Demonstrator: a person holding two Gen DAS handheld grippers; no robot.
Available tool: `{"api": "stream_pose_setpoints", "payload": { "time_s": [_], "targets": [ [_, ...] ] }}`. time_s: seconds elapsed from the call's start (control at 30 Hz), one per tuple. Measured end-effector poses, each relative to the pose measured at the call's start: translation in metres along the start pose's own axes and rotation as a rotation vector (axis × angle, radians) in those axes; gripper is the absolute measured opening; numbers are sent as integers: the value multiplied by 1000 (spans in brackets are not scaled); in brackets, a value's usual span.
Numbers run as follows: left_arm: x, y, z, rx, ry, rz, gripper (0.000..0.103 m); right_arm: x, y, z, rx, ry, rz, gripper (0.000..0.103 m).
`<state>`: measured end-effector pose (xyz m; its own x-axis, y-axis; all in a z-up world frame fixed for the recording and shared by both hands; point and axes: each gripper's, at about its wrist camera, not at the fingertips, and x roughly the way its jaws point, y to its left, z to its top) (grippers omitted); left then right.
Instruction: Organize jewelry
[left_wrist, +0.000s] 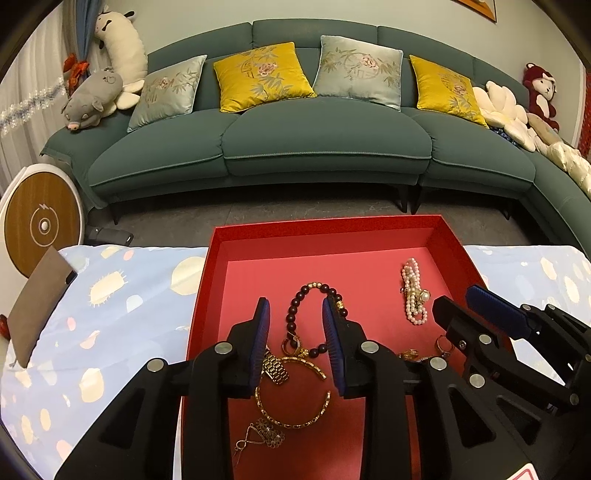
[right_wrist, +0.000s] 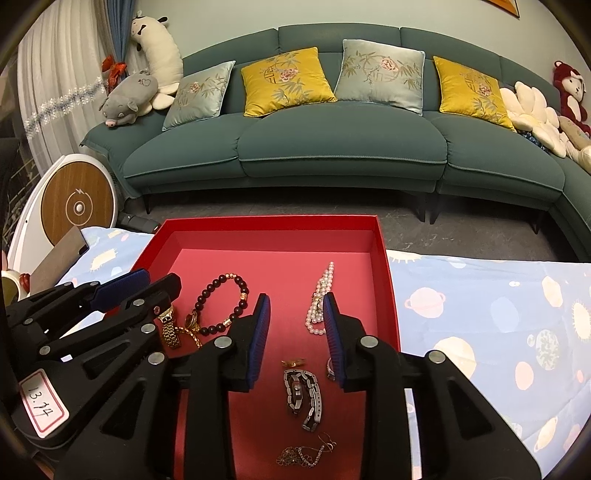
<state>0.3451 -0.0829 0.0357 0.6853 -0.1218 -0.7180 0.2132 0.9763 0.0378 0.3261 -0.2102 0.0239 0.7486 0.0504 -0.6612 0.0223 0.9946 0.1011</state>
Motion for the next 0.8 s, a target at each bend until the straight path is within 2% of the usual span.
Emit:
{"api": "stream_pose_setpoints", "payload": {
  "time_s": [0.37, 0.6, 0.8],
  "targets": [
    [-44, -6, 8, 18, -38, 11, 28, -37, 9, 1, -21, -18, -22, 28],
    [-88, -8, 0, 29, -52, 15, 28, -85, 16, 2, -25, -35, -30, 28],
    [-126, -12, -18, 59, -58, 13, 28, -128, 22, -11, -22, -39, -27, 33]
  ]
}}
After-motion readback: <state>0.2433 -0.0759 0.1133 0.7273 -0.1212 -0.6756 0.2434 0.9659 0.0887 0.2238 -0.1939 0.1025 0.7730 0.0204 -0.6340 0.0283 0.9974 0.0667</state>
